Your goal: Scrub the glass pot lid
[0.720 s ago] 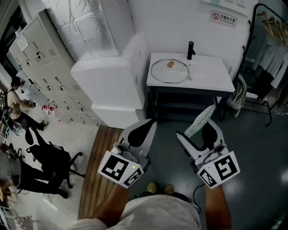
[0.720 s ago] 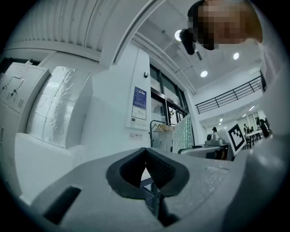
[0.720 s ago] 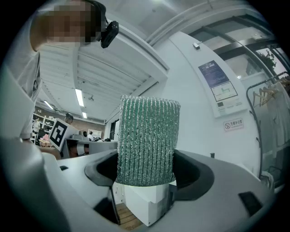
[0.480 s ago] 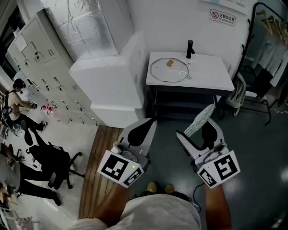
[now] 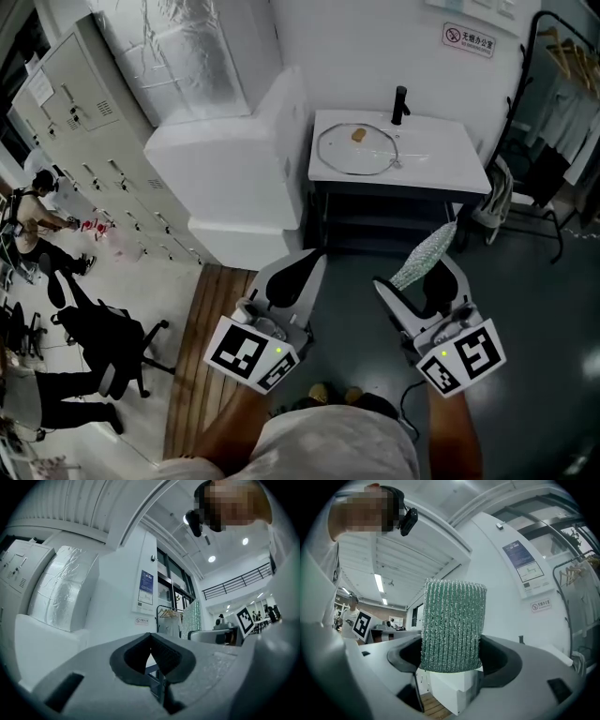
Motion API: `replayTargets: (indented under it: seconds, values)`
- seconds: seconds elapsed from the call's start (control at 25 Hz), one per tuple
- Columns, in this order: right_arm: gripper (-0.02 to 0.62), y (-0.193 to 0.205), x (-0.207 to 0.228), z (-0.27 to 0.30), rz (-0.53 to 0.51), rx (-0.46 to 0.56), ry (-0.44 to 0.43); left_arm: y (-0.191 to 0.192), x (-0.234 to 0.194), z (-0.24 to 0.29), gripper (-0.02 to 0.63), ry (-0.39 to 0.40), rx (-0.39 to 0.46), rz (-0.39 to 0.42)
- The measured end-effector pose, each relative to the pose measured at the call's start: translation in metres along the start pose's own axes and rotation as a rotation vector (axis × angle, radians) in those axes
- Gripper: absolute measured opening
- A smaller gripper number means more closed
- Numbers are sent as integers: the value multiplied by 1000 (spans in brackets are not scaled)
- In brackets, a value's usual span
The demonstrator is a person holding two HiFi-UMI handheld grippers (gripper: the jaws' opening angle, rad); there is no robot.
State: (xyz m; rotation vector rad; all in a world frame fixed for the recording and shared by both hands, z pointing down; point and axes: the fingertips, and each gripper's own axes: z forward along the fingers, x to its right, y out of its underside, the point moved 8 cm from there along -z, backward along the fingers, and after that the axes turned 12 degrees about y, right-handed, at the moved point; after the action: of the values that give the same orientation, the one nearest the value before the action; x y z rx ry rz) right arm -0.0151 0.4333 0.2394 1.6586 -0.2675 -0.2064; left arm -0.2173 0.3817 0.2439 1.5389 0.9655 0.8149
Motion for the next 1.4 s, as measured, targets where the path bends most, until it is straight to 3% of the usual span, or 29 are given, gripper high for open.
replayTargets:
  seconds: [0.4, 0.68, 0.92, 1.4]
  values:
    - [348, 11, -15, 16, -2, -36, 55, 10, -40, -11, 15, 23, 11, -23]
    - [348, 19, 9, 45, 0, -36, 54, 17, -65, 9, 15, 12, 9, -14]
    - [348, 24, 52, 93, -10, -22, 6, 23, -99, 53, 15, -32, -10, 16]
    - [348, 25, 184, 181, -37, -36, -78, 41, -157, 179, 15, -141, -47, 37]
